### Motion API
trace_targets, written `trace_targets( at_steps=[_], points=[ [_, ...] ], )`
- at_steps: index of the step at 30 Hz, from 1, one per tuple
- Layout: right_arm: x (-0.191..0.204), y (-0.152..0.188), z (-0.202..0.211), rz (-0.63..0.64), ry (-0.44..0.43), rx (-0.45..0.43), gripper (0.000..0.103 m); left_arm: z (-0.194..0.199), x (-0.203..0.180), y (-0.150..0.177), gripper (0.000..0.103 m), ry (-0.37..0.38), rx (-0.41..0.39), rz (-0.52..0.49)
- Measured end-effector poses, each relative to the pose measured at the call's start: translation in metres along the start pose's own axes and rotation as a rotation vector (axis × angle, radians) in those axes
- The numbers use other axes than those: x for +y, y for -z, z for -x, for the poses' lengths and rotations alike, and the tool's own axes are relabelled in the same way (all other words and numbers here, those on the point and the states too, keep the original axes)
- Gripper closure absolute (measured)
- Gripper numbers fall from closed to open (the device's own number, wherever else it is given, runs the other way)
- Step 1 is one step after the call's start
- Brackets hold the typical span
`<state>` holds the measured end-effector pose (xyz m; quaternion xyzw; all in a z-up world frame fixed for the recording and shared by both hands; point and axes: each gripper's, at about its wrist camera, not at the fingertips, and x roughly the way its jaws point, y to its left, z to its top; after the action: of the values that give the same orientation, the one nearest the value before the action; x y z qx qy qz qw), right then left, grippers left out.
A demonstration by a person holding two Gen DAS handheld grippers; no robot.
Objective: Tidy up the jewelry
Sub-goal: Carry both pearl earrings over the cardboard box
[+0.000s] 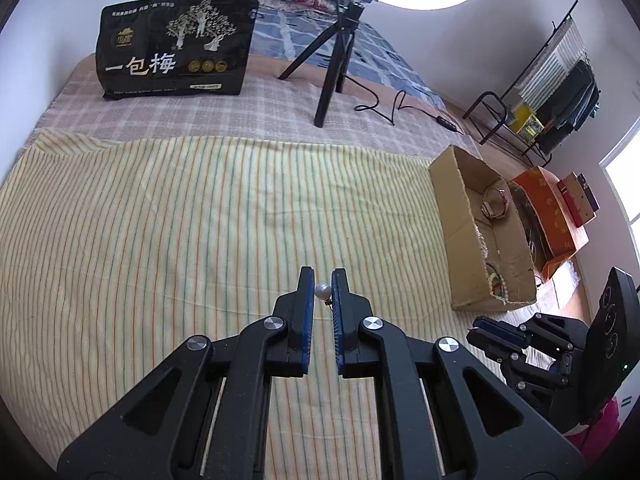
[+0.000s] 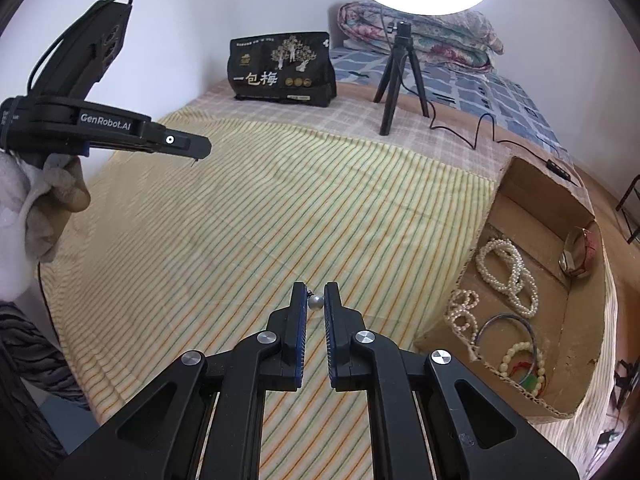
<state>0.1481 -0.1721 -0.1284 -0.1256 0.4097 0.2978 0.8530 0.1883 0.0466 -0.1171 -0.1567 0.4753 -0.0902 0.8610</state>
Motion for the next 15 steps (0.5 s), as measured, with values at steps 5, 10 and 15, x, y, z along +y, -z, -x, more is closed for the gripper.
trace_targets(
  at_steps=[5, 10, 15],
  points=[
    [-0.024, -0.003, 0.015, -0.04, 0.038, -0.032, 0.096, 0.003, -0.028, -0.003, 0.096, 0.032, -0.019, -0.038],
    [-0.053, -0.005, 0.029, -0.092, 0.085, -0.061, 0.096, 0.001, -0.058, -0.005, 0.096, 0.064, -0.028, -0.084],
    [-0.082, -0.005, 0.042, -0.15, 0.126, -0.085, 0.096, -0.004, -0.087, -0.006, 0.096, 0.093, -0.031, -0.124]
  ],
)
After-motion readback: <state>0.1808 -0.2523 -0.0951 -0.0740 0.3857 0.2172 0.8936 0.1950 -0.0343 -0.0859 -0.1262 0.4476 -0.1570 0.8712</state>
